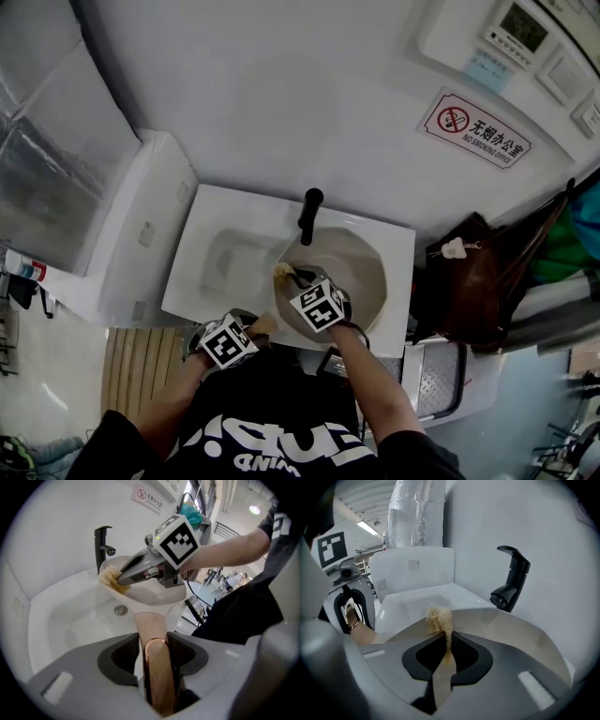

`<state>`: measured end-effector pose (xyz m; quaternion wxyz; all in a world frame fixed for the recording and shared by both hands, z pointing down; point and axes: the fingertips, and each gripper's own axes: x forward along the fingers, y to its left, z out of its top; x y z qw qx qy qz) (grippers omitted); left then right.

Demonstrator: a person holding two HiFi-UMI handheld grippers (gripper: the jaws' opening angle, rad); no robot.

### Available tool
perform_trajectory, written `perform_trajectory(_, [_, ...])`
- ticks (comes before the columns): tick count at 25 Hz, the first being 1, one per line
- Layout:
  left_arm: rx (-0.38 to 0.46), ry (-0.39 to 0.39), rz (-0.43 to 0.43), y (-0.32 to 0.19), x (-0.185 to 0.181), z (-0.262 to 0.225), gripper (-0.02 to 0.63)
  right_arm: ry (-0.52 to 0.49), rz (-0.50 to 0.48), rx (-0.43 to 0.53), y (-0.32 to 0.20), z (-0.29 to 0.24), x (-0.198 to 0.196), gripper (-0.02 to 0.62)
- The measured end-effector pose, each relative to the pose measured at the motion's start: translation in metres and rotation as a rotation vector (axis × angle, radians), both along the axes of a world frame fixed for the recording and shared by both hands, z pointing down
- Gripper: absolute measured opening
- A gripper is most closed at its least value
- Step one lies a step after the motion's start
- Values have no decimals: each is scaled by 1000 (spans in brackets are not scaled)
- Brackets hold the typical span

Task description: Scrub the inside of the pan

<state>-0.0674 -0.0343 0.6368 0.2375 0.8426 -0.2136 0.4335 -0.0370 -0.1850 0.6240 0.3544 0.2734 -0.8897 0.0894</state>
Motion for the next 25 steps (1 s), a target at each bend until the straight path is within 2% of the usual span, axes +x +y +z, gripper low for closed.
perform_trajectory(13, [-38,7,-16,3,2,-7,179,11,124,15,-43,7,14,38])
perform_trajectory(25, [-45,18,-17,3,2,-6,179,63,236,59,-97,-4,56,38])
